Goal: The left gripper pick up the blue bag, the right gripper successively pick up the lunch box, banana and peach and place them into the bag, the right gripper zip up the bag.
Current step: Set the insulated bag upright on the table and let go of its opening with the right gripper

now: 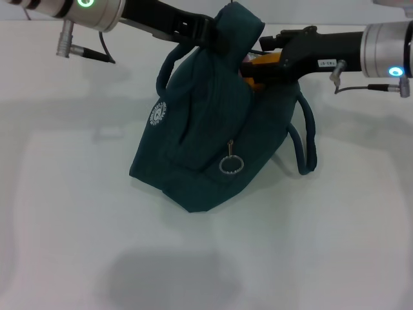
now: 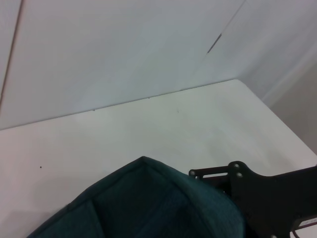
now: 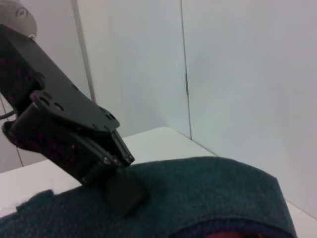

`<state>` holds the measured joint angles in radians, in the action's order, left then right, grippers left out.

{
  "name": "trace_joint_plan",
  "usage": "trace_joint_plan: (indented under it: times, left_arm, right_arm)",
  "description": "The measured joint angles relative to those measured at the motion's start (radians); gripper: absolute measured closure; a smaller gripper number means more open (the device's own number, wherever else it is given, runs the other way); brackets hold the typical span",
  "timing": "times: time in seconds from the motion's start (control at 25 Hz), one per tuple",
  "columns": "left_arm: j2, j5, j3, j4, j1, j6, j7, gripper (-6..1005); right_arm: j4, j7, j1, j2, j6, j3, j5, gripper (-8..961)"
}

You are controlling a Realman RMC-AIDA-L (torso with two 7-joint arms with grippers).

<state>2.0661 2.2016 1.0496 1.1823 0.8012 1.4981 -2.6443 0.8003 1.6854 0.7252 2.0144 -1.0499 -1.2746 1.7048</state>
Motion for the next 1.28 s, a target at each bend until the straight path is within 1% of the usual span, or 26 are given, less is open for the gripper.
trace_joint_plan:
  times: [0.12, 0.2, 0.28, 0.4, 0.44, 0.52, 0.56, 0.72, 0.84, 0.92, 1.0, 1.08, 1.16, 1.28]
  left_arm:
    - [0.0, 0.001, 0.0, 0.0, 0.0, 0.001, 0.002, 964]
    - [-0.001, 0.001, 0.0, 0.001, 0.001, 0.001, 0.002, 964]
    - [-0.006, 0.002, 0.0, 0.001, 0.001, 0.001, 0.001, 964]
    - [-0.01, 0.003, 0.0, -0.005, 0.0, 0.001, -0.001, 964]
    - [-0.01, 0.003, 0.0, -0.005, 0.0, 0.001, 0.0, 964]
    - [-0.01, 0.006, 0.0, -0.006, 0.0, 0.001, 0.0, 964]
    - [-0.01, 0.006, 0.0, -0.006, 0.0, 0.001, 0.0, 964]
    - [-0.011, 0.008, 0.0, -0.006, -0.003, 0.001, 0.0, 964]
    - [-0.011, 0.008, 0.0, -0.004, -0.009, 0.0, -0.001, 964]
    - [-0.011, 0.009, 0.0, -0.003, -0.01, 0.001, -0.001, 964]
    - [-0.01, 0.009, 0.0, -0.003, -0.01, 0.0, -0.001, 964]
    - [-0.01, 0.009, 0.0, -0.004, -0.01, 0.0, -0.001, 964]
    - [-0.009, 0.009, 0.0, -0.006, -0.01, 0.0, 0.0, 964]
    - [-0.009, 0.009, 0.0, -0.006, -0.01, -0.001, 0.002, 964]
  right_arm:
    - [0.0, 0.002, -0.002, -0.004, -0.011, 0.0, 0.004, 225]
    - [0.005, 0.005, -0.012, -0.005, -0.031, 0.001, 0.005, 225]
    - [0.038, 0.01, -0.04, -0.005, -0.065, 0.017, 0.005, 226]
    - [0.114, 0.01, -0.11, -0.004, -0.124, 0.08, -0.001, 227]
    - [0.126, 0.008, -0.123, -0.004, -0.133, 0.096, -0.003, 227]
    - [0.166, 0.001, -0.174, -0.003, -0.178, 0.164, -0.007, 227]
    - [0.171, -0.001, -0.189, -0.003, -0.198, 0.191, -0.008, 228]
    - [0.168, -0.007, -0.247, -0.008, -0.244, 0.287, -0.004, 229]
    - [0.109, -0.034, -0.278, -0.025, -0.235, 0.301, 0.01, 229]
    - [0.04, -0.047, -0.281, -0.035, -0.215, 0.3, 0.045, 230]
    - [-0.018, -0.059, -0.271, -0.031, -0.19, 0.298, 0.083, 230]
    - [-0.089, -0.098, -0.249, -0.011, -0.142, 0.291, 0.126, 231]
    - [-0.132, -0.136, -0.229, 0.007, -0.079, 0.261, 0.138, 232]
    - [-0.183, -0.149, -0.182, 0.01, 0.006, 0.177, 0.112, 234]
